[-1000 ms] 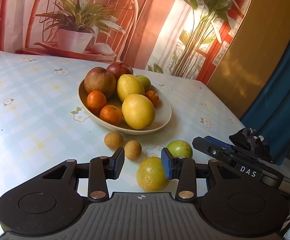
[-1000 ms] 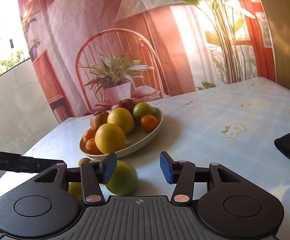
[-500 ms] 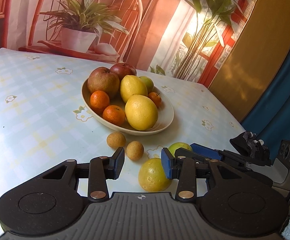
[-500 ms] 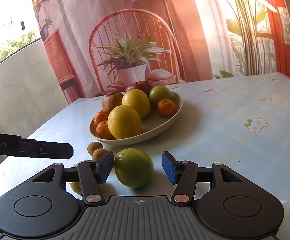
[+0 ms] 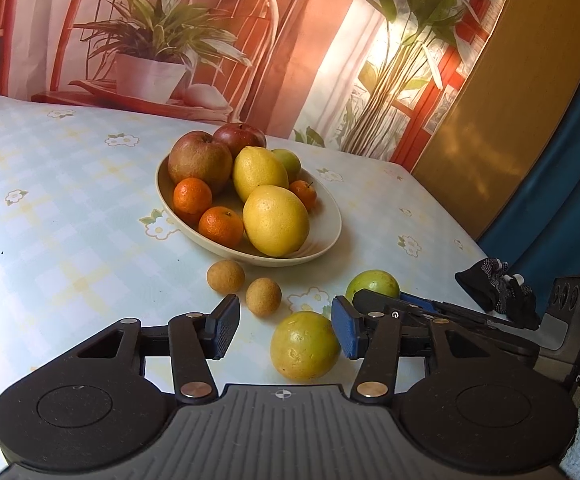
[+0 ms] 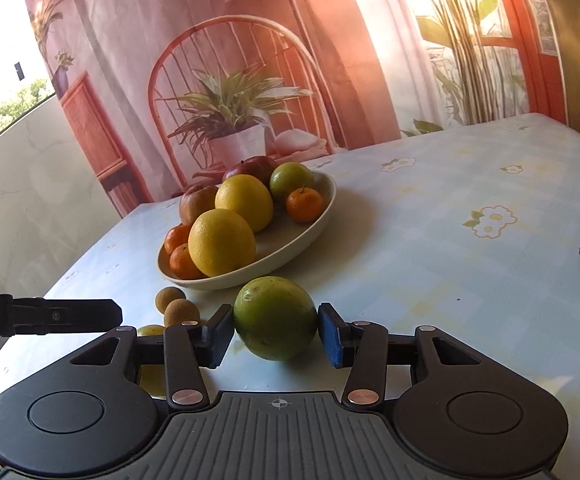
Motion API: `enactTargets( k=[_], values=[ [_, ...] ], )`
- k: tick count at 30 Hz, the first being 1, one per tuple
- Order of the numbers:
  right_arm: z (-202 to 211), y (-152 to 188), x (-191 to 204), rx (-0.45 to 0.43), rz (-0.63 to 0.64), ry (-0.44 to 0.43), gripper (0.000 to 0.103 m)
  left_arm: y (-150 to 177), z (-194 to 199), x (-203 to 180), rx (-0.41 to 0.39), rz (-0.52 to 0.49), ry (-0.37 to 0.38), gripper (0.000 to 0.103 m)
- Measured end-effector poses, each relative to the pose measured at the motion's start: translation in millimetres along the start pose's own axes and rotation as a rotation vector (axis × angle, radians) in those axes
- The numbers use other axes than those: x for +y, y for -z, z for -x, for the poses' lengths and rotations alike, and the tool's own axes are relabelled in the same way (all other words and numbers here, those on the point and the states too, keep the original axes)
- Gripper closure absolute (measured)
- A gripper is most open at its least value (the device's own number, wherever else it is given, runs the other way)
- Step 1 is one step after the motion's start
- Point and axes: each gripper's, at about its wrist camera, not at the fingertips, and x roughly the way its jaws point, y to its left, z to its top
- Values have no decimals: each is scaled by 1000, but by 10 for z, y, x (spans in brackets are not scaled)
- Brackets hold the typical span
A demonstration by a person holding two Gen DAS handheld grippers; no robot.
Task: Organize fruits
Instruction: 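Close the right tool on the green citrus while the left tool grasps the yellow-green citrus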
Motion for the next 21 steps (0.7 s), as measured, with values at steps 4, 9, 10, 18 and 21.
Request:
enactTargets(
  k=[4,9,10,18,21],
  values=[
    [-11,-10,-51,-2,-28,28,60,27,-32,-33,17,-21,11,50],
    [-22,-7,-38,-1,-20,32,60,86,-93,-71,48,-50,25,50],
    [-25,-7,-42,-1,-21,32,60,96,-107,-84,54,-57,28,49],
    [-26,-6,-44,-1,-24,30,60,146,-255,-155,100,-94,26,49],
    [-27,-7,-47,-1,-23,30,60,153,-301,-160,111,-96,20,49]
  ],
)
